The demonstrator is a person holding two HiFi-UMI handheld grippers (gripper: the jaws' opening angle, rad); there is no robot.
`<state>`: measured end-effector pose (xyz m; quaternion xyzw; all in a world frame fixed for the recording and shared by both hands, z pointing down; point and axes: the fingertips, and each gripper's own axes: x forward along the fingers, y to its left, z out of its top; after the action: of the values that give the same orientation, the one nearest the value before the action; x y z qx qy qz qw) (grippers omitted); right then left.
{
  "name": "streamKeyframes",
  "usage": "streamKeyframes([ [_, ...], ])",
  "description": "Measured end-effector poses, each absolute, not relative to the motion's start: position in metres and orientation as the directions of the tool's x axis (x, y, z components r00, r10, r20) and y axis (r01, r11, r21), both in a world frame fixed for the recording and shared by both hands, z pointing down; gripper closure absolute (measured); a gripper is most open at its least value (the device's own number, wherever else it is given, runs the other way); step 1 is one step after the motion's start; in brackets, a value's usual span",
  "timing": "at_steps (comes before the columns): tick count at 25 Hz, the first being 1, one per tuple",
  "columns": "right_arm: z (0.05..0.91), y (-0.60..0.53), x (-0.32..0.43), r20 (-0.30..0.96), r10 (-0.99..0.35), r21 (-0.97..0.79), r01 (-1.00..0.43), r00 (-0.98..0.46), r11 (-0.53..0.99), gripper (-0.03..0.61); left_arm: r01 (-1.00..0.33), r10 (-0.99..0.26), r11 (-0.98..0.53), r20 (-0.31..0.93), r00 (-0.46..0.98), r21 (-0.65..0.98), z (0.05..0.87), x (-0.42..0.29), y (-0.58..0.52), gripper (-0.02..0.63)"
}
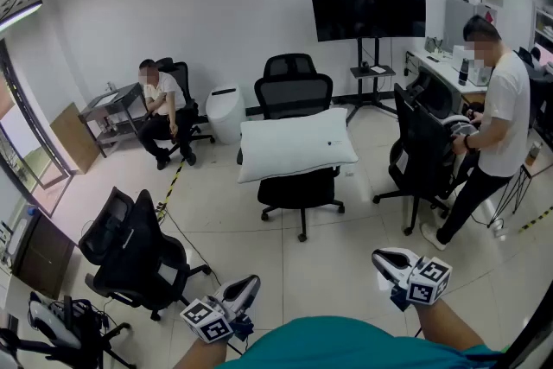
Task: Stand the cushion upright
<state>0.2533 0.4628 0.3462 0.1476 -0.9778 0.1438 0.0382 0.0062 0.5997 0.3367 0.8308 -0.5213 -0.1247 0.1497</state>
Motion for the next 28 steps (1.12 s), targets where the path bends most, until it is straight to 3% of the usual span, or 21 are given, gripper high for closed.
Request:
streamKeyframes([
  [14,0.362,0.401,0.280,0.158,-0.219,-0.263,-0.255,-0.963,0.930,0.560,-0.827,-0.914,-0.382,-0.037,0.404,0.412,0.348,0.052,0.542,0.603],
  [28,0.351,0.285,0.097,0.162,-0.299,-0.249,-0.332,-0.940,0.910,0.557,-0.770,-0.861,-0.474,-0.042,0.506,0.427,0.359,-0.134,0.415,0.602],
])
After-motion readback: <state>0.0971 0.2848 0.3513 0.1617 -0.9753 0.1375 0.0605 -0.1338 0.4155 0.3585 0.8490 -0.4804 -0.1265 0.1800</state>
